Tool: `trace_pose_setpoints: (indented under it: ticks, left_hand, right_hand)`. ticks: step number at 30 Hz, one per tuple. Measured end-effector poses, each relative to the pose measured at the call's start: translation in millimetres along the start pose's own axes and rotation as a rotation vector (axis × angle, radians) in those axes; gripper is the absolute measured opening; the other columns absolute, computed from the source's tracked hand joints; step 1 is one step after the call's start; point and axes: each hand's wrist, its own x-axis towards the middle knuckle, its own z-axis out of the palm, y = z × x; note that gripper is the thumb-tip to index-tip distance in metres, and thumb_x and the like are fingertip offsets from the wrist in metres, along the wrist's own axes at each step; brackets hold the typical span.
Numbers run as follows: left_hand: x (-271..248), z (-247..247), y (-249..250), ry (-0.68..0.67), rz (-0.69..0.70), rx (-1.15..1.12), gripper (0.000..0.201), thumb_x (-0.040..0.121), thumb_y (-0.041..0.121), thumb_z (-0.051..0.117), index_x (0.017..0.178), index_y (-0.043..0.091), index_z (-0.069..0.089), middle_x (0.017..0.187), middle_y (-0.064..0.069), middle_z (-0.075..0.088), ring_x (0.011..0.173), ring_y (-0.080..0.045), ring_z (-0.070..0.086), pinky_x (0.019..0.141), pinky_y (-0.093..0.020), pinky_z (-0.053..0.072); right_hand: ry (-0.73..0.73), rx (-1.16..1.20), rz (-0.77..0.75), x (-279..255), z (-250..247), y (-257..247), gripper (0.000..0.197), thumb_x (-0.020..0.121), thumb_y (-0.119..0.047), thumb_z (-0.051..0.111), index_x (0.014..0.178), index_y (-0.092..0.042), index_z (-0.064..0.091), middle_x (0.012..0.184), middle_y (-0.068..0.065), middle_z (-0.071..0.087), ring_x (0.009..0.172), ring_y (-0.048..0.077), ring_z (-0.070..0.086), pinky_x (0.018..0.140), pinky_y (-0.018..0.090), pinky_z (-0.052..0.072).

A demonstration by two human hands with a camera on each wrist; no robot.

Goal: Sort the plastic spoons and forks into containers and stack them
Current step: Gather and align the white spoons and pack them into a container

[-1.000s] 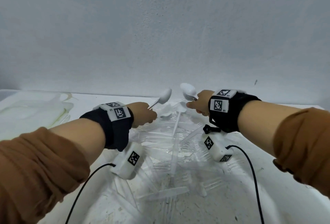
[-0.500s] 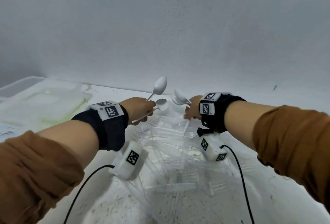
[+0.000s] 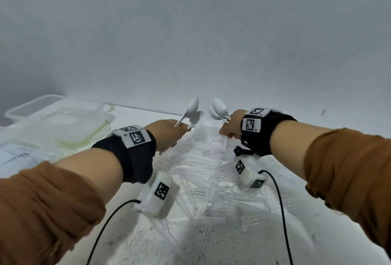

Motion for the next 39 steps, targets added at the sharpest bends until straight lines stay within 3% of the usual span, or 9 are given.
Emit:
trace_pose_setpoints:
  ticks: [5,7,10,12,17,23,28,34,39]
  left_hand:
    - [-12.1,-7.9,11.8,0.043,0.019,-0.149,0.013,0.091,0.021,0.052,0.094,0.016,0.064,0.071,0.003,0.048,0.064,-0.012,0.043,0.056,-0.021,0.032]
    - [-16.9,-12.9,13.7,0.042,0.029,-0.282,0.01,0.089,0.017,0.053,0.088,0.016,0.064,0.071,0.003,0.048,0.062,-0.01,0.041,0.054,-0.02,0.027]
    - [-23.9,-20.4,13.1,0.043,0.054,-0.456,0.011,0.089,0.012,0.055,0.083,0.018,0.062,0.066,0.003,0.044,0.054,-0.008,0.037,0.047,-0.018,0.022]
    - [-28.2,-27.2,12.0,0.042,0.087,-0.552,0.013,0.09,0.012,0.055,0.087,0.022,0.063,0.064,0.005,0.043,0.053,-0.006,0.036,0.042,-0.015,0.023]
    - [-38.1,-41.2,4.9,0.056,0.099,-0.871,0.016,0.092,0.009,0.054,0.088,0.022,0.062,0.068,0.005,0.047,0.054,-0.006,0.036,0.034,-0.012,0.024]
    - [-55.7,-53.3,-22.7,0.023,0.09,-1.068,0.015,0.092,0.01,0.055,0.096,0.023,0.062,0.075,0.007,0.056,0.057,-0.003,0.047,0.031,-0.013,0.023]
    - [-77.0,-71.8,-52.1,0.021,0.104,-1.1,0.014,0.092,0.012,0.056,0.093,0.026,0.059,0.084,0.005,0.061,0.069,-0.006,0.051,0.032,-0.014,0.023]
    - [-106.8,-85.2,-85.8,-0.02,0.156,-0.946,0.013,0.093,0.016,0.054,0.092,0.029,0.057,0.061,0.019,0.063,0.068,-0.003,0.054,0.05,-0.023,0.026]
    - [-117.8,-96.4,-112.3,-0.03,0.188,-0.9,0.012,0.092,0.018,0.056,0.092,0.03,0.055,0.064,0.017,0.065,0.07,-0.002,0.058,0.045,-0.019,0.028]
  right_hand:
    - [0.034,0.225,-0.068,-18.6,-20.0,-10.0,0.017,0.077,-0.019,0.064,0.09,-0.008,0.065,0.076,0.009,0.056,0.068,0.023,0.047,0.066,0.031,0.036]
    - [0.092,0.278,-0.084,-24.8,-27.5,-15.6,0.015,0.071,-0.018,0.066,0.082,-0.011,0.059,0.078,0.012,0.059,0.069,0.024,0.05,0.066,0.034,0.039]
    - [0.162,0.391,-0.045,-37.3,-38.7,-24.5,0.017,0.058,-0.024,0.068,0.068,-0.014,0.058,0.068,0.011,0.061,0.063,0.026,0.053,0.064,0.035,0.042]
    - [0.198,0.545,-0.047,-49.0,-44.0,-32.7,0.014,0.067,-0.017,0.071,0.067,-0.013,0.058,0.062,0.008,0.056,0.059,0.024,0.049,0.061,0.031,0.039]
    - [0.303,0.953,-0.142,-81.4,-39.4,-57.7,0.009,0.078,-0.007,0.068,0.074,-0.01,0.061,0.067,0.007,0.057,0.045,0.012,0.04,0.039,0.017,0.031]
    - [0.38,1.115,-0.167,-121.1,-8.9,-102.7,0.011,0.082,-0.008,0.066,0.074,-0.012,0.061,0.065,0.002,0.061,0.042,0.008,0.039,0.039,0.016,0.031]
    - [0.408,1.115,-0.138,-147.1,28.3,-140.1,0.007,0.08,-0.008,0.064,0.074,-0.011,0.066,0.064,-0.001,0.063,0.043,0.007,0.042,0.042,0.017,0.033]
    - [0.406,1.078,-0.102,-164.9,69.2,-180.3,0.002,0.081,-0.012,0.066,0.08,-0.01,0.066,0.064,-0.003,0.064,0.036,-0.002,0.046,0.042,0.013,0.036]
    - [0.389,1.075,-0.074,-176.4,94.6,-206.7,0.008,0.079,-0.013,0.069,0.072,-0.013,0.065,0.059,-0.002,0.063,0.035,0.0,0.045,0.043,0.014,0.035]
